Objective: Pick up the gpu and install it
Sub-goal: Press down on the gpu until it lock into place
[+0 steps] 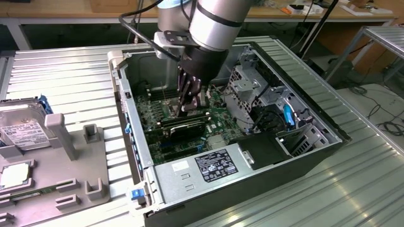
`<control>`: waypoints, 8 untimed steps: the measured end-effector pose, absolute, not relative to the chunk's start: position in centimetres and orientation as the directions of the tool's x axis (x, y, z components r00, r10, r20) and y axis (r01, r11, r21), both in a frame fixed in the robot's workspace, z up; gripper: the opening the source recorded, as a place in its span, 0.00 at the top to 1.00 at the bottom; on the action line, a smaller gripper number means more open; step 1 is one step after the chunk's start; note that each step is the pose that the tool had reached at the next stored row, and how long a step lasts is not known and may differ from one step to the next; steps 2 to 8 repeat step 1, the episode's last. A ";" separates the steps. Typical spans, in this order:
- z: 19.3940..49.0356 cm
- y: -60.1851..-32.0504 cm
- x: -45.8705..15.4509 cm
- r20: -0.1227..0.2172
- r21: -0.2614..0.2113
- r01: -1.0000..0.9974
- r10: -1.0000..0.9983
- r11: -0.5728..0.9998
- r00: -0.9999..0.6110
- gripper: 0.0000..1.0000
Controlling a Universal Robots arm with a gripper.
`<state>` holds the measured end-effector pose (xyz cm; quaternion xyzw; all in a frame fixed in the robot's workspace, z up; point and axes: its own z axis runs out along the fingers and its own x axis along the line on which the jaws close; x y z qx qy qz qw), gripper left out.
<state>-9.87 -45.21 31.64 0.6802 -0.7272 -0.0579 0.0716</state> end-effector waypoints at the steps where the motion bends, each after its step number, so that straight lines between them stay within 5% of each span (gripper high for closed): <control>1: 31.6 -45.2 -9.9 0.025 0.181 -0.981 -0.998 0.068 -0.064 0.89; 8: 31.6 -45.2 -9.9 0.025 0.181 -0.981 -0.998 0.068 -0.064 0.89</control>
